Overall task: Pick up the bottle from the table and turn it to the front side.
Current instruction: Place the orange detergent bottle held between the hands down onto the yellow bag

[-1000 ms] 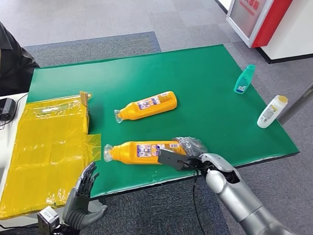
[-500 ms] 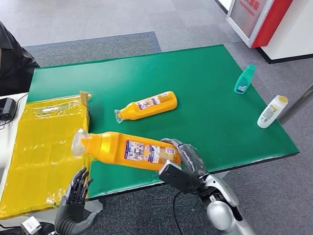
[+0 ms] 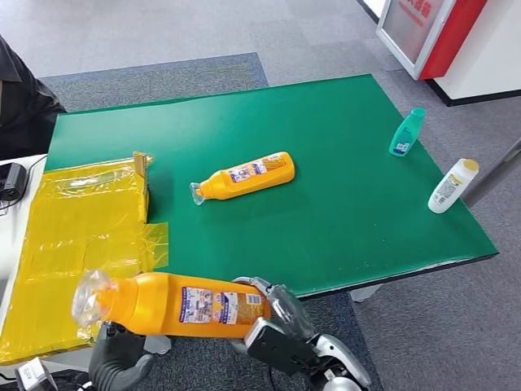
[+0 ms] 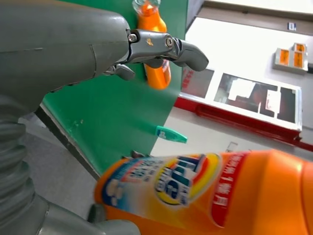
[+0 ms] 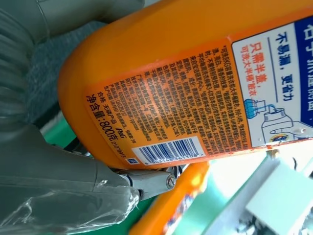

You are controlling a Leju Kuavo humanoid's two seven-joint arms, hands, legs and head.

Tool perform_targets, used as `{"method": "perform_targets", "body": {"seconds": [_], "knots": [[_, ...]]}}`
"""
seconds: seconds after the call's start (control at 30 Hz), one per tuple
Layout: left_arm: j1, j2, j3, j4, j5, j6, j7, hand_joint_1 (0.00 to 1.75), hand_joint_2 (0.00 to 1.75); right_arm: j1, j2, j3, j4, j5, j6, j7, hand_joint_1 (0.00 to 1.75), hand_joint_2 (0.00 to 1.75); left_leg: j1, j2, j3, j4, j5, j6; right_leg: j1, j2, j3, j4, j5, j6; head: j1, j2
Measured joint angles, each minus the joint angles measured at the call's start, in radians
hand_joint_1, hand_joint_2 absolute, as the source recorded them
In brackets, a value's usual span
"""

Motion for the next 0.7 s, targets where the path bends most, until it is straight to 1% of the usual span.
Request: {"method": "perform_targets", "body": {"seconds": [0.37, 0.57, 0.7], "knots": [[-0.024, 0.040, -0.141, -0.058, -0.003, 0.056, 0.025, 0.00, 1.75, -0.029, -0.002, 0.087, 0.124, 0.025, -0.016, -0.001, 1.75, 1.75, 0.000, 0.000, 0.000, 0.000, 0.000, 0.000, 0.000, 0.000, 0.000, 0.000, 0.000, 0.000, 0.000, 0.000], [-0.032, 0.054, -0.186, -0.061, 0.018, 0.068, 0.022, 0.01, 1.75, -0.049, -0.002, 0.105, 0.155, 0.038, -0.026, -0.001, 1.75, 1.75, 0.000, 0.000, 0.000, 0.000, 0.000, 0.000, 0.000, 0.000, 0.000, 0.000, 0.000, 0.000, 0.000, 0.000], [-0.036, 0.065, -0.214, -0.062, 0.037, 0.099, 0.022, 0.04, 1.75, -0.053, -0.001, 0.108, 0.162, 0.043, -0.033, -0.001, 1.75, 1.75, 0.000, 0.000, 0.000, 0.000, 0.000, 0.000, 0.000, 0.000, 0.000, 0.000, 0.000, 0.000, 0.000, 0.000]]}}
